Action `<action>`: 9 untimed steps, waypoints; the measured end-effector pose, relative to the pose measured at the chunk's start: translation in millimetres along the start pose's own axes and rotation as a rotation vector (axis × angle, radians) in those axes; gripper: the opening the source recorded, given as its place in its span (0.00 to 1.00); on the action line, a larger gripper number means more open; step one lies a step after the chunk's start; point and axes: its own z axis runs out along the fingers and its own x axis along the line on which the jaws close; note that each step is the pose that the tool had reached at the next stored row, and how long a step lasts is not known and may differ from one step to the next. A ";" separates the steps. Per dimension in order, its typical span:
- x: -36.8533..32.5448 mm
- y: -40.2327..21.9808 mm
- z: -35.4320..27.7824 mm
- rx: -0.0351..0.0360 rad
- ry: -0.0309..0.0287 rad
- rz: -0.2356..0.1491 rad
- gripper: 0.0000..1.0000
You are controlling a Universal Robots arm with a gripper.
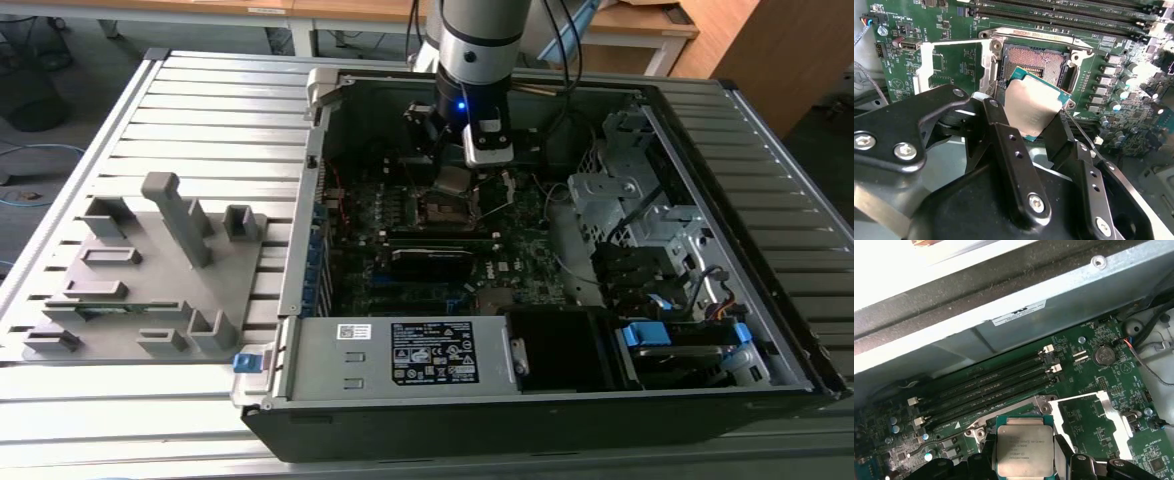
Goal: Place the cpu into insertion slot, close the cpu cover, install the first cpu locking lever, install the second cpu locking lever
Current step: 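Place the cpu into insertion slot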
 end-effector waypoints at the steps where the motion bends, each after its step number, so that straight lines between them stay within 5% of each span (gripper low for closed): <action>1: 0.0 0.0 0.0 0.0001 0.0000 0.000 0.54; 9: 0.0 -0.1 0.5 -0.0010 -0.0052 0.063 0.54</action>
